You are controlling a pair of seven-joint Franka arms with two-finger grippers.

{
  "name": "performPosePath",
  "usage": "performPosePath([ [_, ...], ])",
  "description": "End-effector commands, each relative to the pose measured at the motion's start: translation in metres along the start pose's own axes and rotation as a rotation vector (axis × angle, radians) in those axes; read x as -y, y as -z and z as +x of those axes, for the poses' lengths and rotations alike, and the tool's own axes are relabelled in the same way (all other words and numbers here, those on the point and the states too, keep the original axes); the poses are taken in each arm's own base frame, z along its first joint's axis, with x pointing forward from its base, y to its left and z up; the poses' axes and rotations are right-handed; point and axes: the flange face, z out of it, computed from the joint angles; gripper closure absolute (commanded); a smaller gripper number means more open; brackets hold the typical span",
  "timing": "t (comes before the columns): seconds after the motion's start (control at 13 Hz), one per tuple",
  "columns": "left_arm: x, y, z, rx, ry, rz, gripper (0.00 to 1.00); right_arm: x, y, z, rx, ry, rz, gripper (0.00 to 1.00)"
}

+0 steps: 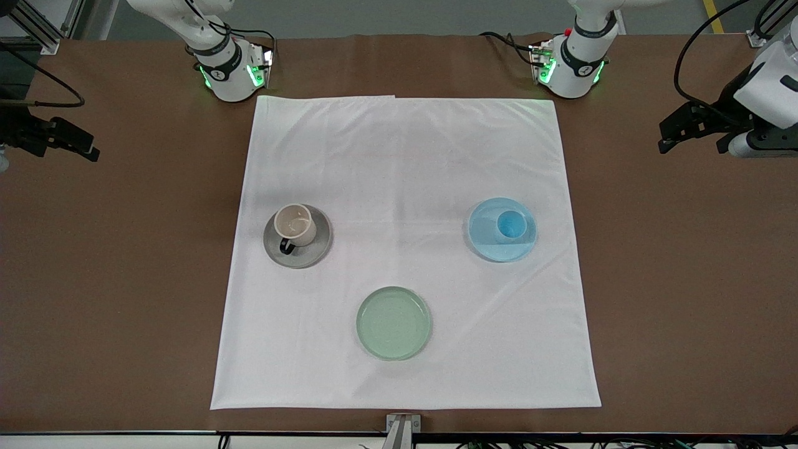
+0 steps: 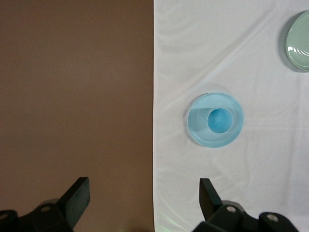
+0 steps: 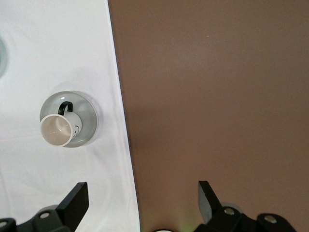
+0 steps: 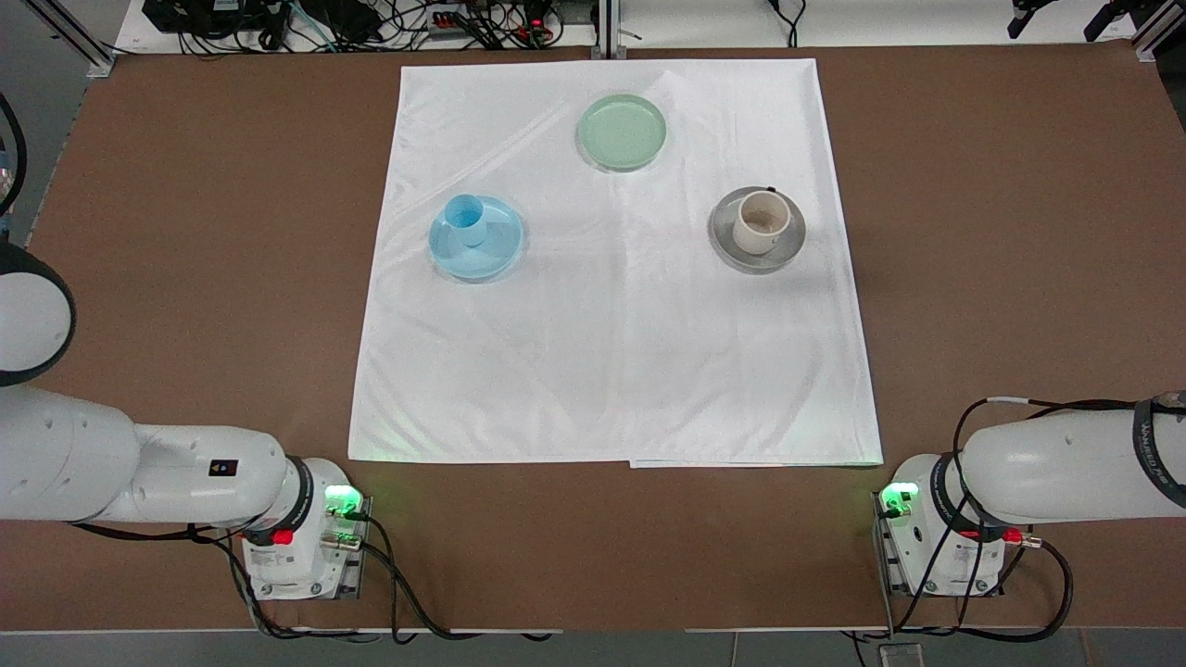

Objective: Place blue cup in blue plate and white mug in gray plate

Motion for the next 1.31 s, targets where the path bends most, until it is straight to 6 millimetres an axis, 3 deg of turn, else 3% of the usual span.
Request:
performPosePath([
  [0.0, -0.003, 0.007, -0.006, -0.016, 0.003, 0.004, 0.00, 0.000, 0.021, -0.011, -0.011, 0.008, -0.007, 0.00],
  [0.31, 0.009, 0.014, -0.009, -0.026, -0.001, 0.018, 0.00, -0.006, 0.054, -0.011, -0.072, -0.004, 0.008, 0.00],
  [0.85, 0.011, 0.012, -0.005, -0.024, 0.018, 0.015, 0.00, -0.007, 0.051, -0.013, -0.047, 0.002, 0.015, 0.00],
  [1.23, 0.012, 0.014, 0.004, -0.033, 0.008, 0.014, 0.00, -0.005, 0.050, -0.014, -0.039, 0.098, 0.010, 0.00],
])
